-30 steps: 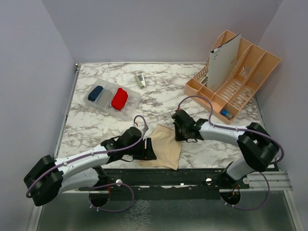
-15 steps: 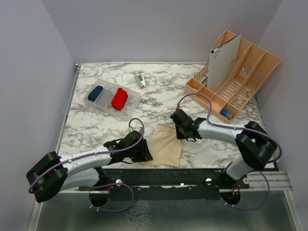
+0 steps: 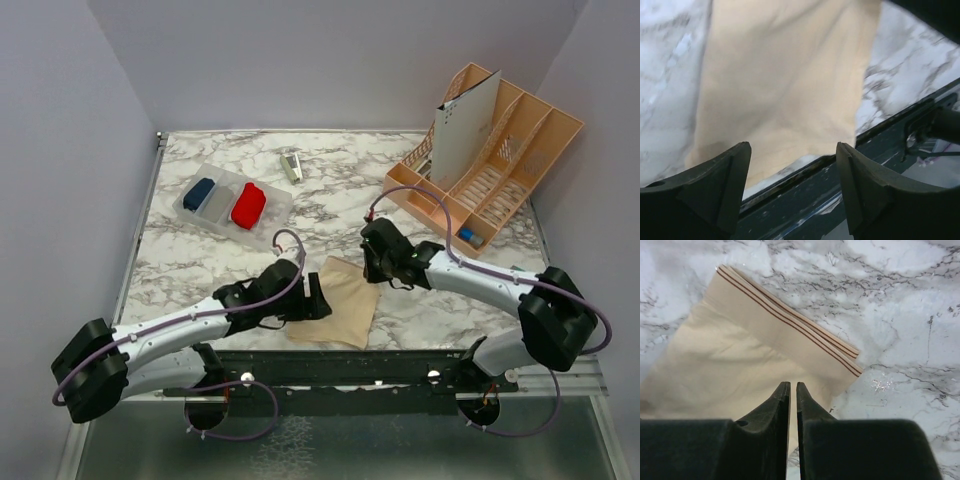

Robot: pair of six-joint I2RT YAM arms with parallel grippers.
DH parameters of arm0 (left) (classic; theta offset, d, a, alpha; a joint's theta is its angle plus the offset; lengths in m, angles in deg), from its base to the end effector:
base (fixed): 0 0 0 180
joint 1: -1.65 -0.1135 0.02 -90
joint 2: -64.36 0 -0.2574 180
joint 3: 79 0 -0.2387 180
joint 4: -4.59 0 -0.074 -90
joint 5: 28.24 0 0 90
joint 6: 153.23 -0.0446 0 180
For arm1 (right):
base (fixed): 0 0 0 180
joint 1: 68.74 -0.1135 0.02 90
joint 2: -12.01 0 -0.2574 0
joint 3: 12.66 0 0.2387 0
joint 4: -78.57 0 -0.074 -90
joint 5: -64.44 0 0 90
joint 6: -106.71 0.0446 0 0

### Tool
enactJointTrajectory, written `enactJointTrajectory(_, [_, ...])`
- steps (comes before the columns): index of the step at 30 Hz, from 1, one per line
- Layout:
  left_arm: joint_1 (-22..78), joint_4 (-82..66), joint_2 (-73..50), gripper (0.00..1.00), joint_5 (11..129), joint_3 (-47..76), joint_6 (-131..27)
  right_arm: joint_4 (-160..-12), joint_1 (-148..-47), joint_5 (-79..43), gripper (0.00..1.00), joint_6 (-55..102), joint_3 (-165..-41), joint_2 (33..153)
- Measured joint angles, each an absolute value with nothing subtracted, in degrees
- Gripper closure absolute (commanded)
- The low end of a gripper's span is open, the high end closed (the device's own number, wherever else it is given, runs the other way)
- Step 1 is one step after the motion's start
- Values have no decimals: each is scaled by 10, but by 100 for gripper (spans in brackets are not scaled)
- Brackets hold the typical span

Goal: Roll the underwear
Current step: Fold the underwear at the center of the board.

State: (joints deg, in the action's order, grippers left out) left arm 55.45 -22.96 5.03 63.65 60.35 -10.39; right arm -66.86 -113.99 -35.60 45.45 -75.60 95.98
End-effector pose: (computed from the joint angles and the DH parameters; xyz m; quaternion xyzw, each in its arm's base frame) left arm 0.1151 -0.1597 0.1728 0.0139 0.9277 -0.3080 0.2104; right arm 0.2043 0.1951 0.1865 -0.1110 0.9455 0.1105 0.2856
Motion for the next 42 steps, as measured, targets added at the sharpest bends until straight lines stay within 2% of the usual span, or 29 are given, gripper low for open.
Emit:
enactJointTrajectory(6, [527,-217,-20,30,621,482,-155,-660,-1140,-362,87,474,-751,923])
enactJointTrajectory(13, [422,-172,-175,33,659,394,-197,-721,-1139,-262,88,514,-633,835])
enactJointTrajectory(20, [416,-138,-309,35,745,322,-247,-784,-1139,-172,89,531,-615,887])
enactJointTrajectory(27, [416,-131,-366,38,770,297,-289,-782,-1139,-164,90,534,-614,930])
enactJointTrajectory(37, [419,-131,-383,40,718,276,-326,-775,-1138,-163,89,515,-622,939])
enactJointTrajectory(42, [419,-129,-383,33,718,276,-332,-761,-1138,-172,83,508,-634,942])
